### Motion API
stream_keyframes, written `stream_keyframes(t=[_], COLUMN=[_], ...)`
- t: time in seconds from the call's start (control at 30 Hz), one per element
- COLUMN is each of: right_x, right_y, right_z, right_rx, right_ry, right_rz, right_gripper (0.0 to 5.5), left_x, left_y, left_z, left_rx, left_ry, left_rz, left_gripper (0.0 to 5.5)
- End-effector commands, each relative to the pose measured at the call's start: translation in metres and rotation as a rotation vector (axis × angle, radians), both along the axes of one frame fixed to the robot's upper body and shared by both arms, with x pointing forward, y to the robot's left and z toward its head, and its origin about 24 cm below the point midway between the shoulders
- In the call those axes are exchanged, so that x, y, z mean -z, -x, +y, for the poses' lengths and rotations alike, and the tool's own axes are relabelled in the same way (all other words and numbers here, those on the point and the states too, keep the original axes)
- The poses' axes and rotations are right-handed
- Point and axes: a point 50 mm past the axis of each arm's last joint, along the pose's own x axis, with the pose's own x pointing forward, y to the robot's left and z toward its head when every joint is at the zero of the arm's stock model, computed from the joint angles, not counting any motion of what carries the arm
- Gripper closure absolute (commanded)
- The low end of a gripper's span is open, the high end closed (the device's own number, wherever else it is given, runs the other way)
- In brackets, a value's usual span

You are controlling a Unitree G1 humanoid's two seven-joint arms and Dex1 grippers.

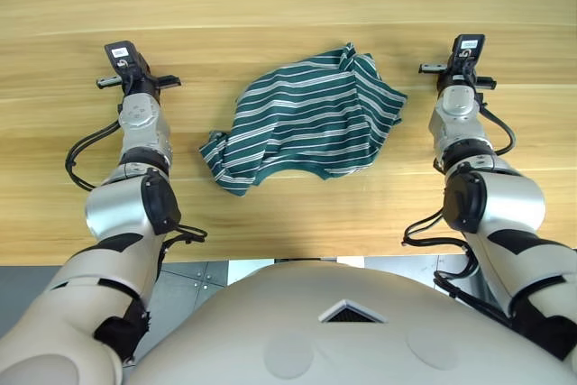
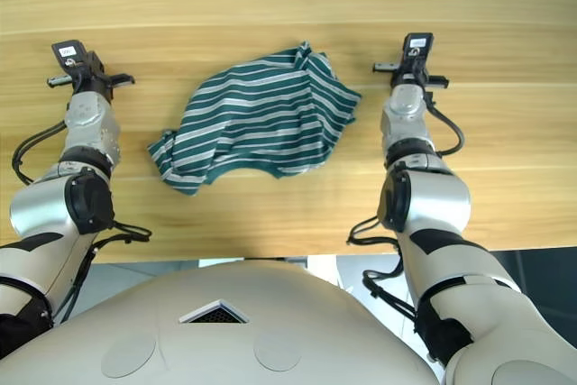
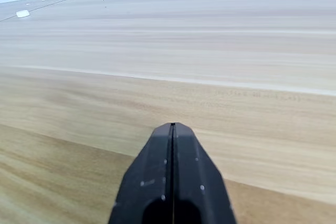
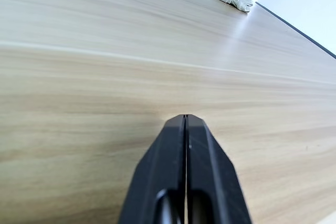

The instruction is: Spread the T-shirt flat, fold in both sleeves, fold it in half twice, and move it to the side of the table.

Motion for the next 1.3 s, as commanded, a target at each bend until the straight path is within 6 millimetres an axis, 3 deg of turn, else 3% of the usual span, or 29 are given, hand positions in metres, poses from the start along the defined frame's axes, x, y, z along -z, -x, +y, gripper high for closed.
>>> stream_keyframes(t=[0.03, 1.3], right_x=[0.0344, 0.0342], right_y=[0.0269, 0.0282], right_z=[0.0054, 0.0023], right_rx=[0.009, 0.044], right_ry=[-0.018, -0.004], right_rz=[0.156, 0.149], right_gripper=[5.46, 5.46], left_x=[0.0279, 0.0261], left_y=[0.0199, 0.0158], left_z=[-0.0073, -0.0145], left_rx=[0.008, 0.059], left_ry=[0.023, -0.035], left_rz=[0.126, 0.129], left_gripper=[5.5, 5.5])
